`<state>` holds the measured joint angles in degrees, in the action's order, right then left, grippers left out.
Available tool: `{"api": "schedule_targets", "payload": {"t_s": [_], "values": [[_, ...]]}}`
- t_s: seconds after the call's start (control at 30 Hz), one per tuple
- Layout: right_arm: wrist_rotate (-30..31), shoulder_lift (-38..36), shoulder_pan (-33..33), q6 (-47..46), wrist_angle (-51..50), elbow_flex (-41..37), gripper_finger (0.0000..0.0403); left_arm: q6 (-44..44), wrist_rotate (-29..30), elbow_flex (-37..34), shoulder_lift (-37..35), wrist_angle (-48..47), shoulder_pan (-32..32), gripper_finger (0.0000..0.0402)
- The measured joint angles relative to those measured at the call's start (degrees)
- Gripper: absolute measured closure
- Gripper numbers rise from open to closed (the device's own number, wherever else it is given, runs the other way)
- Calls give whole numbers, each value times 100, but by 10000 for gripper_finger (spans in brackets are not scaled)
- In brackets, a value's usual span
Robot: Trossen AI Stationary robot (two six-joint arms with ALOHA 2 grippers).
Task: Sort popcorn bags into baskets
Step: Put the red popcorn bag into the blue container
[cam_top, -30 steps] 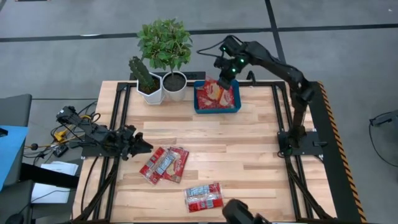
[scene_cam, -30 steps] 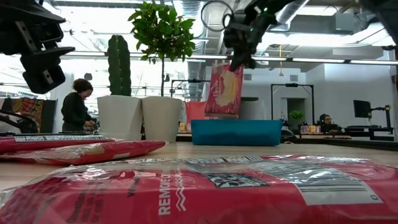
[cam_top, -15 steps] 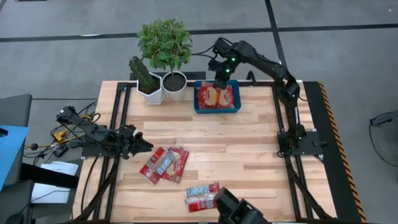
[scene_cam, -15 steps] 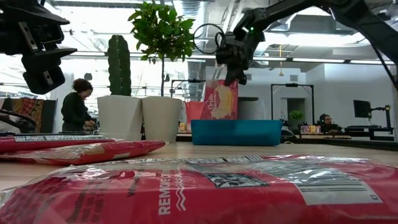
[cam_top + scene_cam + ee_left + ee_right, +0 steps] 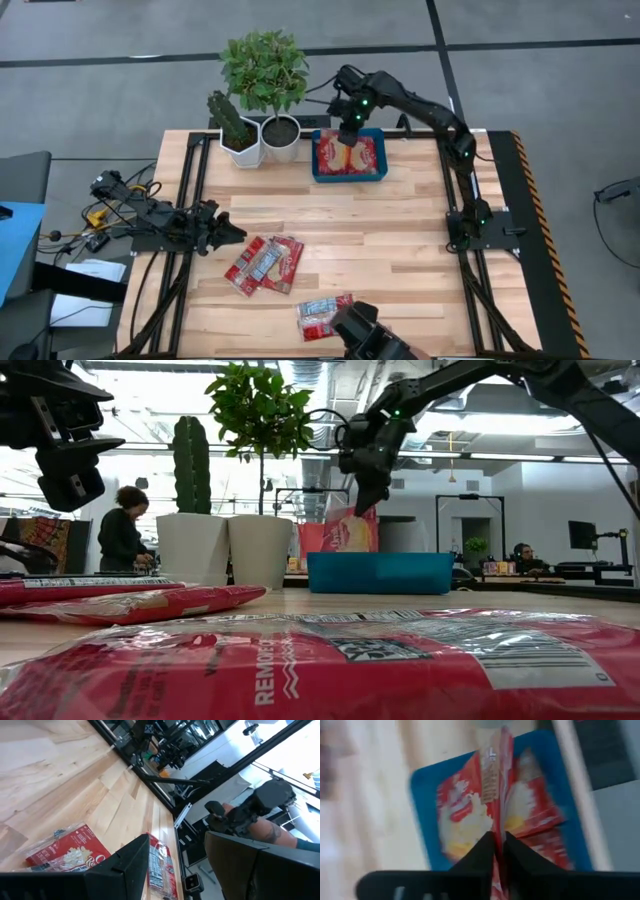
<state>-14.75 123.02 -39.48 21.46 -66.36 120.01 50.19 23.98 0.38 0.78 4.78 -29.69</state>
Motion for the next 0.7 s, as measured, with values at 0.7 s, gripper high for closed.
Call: {"api": "schedule_targets", "payload": {"t_s": [0.7], "values": [[-210,-20,434,-1241,-1441,1423,172,-353,137,-1,0,11,0,219]]}}
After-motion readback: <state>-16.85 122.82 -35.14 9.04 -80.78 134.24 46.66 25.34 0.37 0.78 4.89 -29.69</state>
